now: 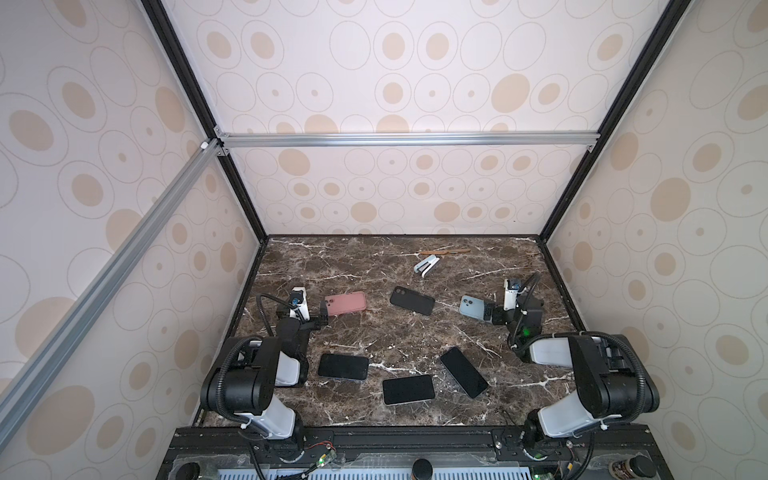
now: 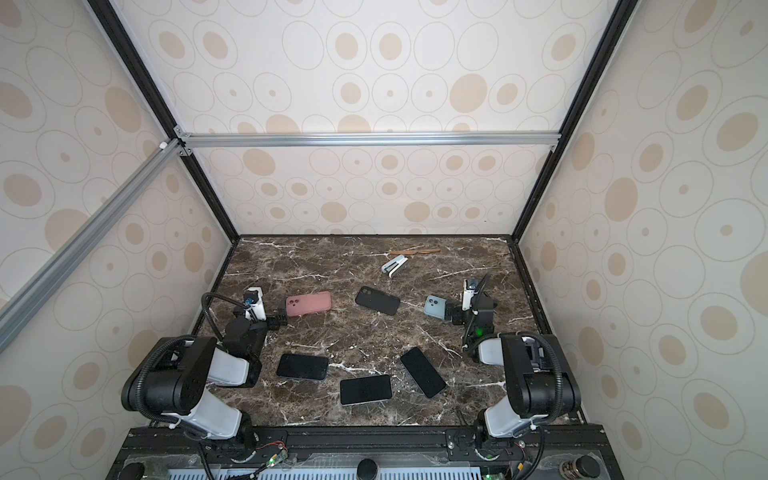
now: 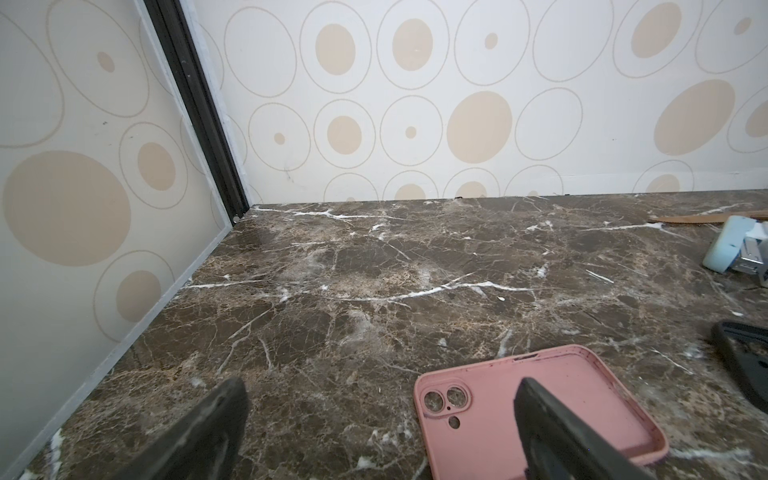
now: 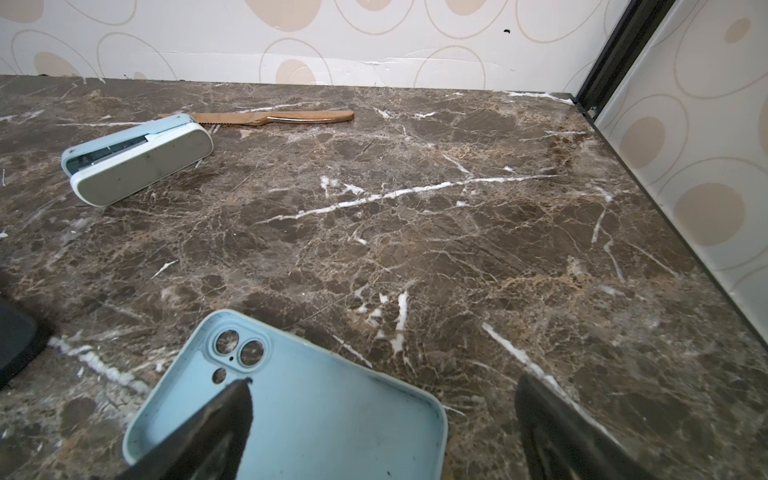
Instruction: Put the phone into the phone case
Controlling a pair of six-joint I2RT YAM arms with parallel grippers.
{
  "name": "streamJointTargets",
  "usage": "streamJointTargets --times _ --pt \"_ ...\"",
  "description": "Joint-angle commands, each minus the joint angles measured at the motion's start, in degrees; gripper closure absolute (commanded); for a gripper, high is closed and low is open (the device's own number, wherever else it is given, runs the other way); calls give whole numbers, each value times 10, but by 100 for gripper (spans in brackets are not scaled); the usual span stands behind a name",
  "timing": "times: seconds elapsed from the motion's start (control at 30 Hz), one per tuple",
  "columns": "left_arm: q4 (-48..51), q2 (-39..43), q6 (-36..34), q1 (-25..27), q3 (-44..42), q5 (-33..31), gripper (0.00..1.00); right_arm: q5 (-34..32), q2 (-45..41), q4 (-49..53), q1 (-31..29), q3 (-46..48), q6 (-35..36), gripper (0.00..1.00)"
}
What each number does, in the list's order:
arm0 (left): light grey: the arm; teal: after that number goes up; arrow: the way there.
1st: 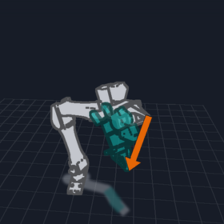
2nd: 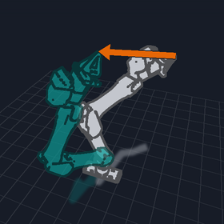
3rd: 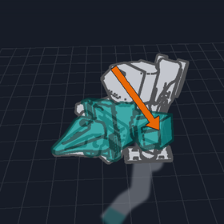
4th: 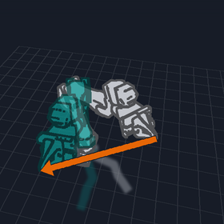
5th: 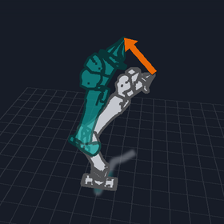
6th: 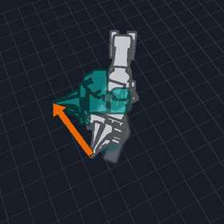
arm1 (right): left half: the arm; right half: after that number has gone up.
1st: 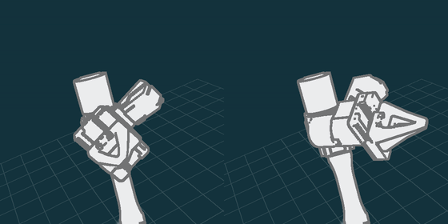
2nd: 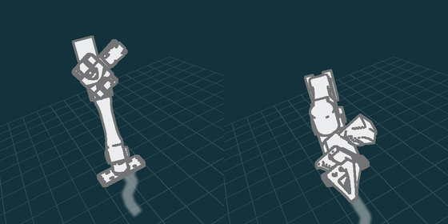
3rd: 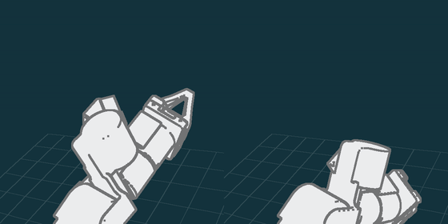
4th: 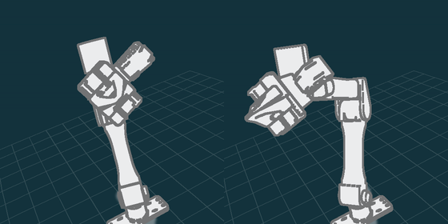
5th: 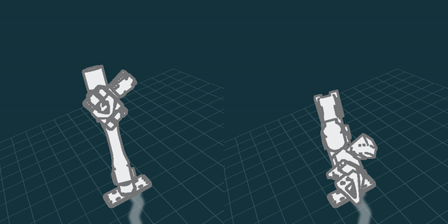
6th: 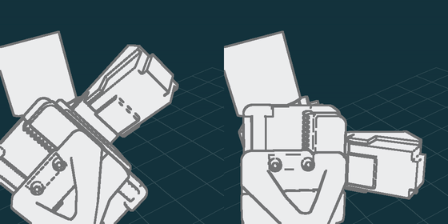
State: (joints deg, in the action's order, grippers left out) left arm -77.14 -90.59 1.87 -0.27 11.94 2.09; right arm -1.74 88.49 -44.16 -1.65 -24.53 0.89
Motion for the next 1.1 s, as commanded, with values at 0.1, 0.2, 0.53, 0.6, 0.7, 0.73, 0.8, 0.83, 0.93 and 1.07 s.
streamJointTargets --times 0.1,0.2,0.53,0.6,0.7,0.73,0.8,0.83,0.93,1.07 --pt "-8 0 -12 -1 9 3 1 0 -3 -4 -2 -1 2 0" --pt "-8 0 -12 -1 9 3 1 0 -3 -3 -1 -1 2 0" --pt "-7 -1 -12 -1 9 2 1 0 -6 -5 -2 1 1 0" --pt "-7 0 -12 0 9 4 0 -6 -9 -17 -2 -1 -2 0" --pt "-37 17 -7 -1 -13 -3 5 -3 -70 141 -1 -58 0 1" --pt "-37 41 -7 -1 -24 -9 5 8 -92 182 -1 -74 4 2" --pt "32 127 -4 -1 -25 -24 6 45 -139 204 -1 -86 -9 4" --pt "87 175 6 1 -11 -36 7 77 -159 218 -3 -96 -21 6" --pt "272 290 74 3 72 -40 13 152 -191 281 -41 -150 -30 7" --pt "520 362 150 25 240 23 19 200 -180 429 -191 -279 67 7"
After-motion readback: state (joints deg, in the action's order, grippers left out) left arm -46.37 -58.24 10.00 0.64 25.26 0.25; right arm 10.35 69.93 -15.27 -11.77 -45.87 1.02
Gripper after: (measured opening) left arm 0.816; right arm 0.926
